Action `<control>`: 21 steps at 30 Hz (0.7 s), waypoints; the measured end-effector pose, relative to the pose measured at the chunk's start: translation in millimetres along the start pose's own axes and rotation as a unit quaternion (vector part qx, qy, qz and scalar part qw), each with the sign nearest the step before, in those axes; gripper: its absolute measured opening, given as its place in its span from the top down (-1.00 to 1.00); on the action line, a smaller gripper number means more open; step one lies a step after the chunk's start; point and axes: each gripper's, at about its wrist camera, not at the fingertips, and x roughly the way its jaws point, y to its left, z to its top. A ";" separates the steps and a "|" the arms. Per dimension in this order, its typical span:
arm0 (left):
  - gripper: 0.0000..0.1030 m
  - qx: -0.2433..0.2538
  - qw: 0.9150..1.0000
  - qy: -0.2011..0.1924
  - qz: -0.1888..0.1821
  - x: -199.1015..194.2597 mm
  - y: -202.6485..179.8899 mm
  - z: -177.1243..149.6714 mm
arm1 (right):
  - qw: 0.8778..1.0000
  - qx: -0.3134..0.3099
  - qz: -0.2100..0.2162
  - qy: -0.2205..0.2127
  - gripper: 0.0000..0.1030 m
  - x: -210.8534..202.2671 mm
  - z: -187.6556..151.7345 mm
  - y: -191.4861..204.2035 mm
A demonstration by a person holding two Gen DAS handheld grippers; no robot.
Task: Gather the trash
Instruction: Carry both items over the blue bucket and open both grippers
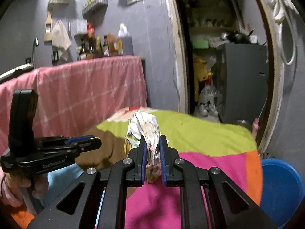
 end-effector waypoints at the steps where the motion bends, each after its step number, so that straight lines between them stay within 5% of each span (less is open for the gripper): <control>1: 0.70 -0.004 1.000 -0.015 -0.004 -3.9 -2.3 4.8 | 1.000 0.000 -0.006 -0.017 0.80 -9.4 3.5 -1.1; 14: 0.69 0.013 0.979 -0.187 -0.076 -40.9 -95.3 44.8 | 0.975 -0.037 -0.125 -0.178 0.80 -117.2 32.6 -27.1; 21: 0.69 0.024 0.966 -0.222 -0.129 -33.1 -166.7 50.5 | 0.953 -0.045 -0.201 -0.220 0.80 -161.6 33.5 -66.7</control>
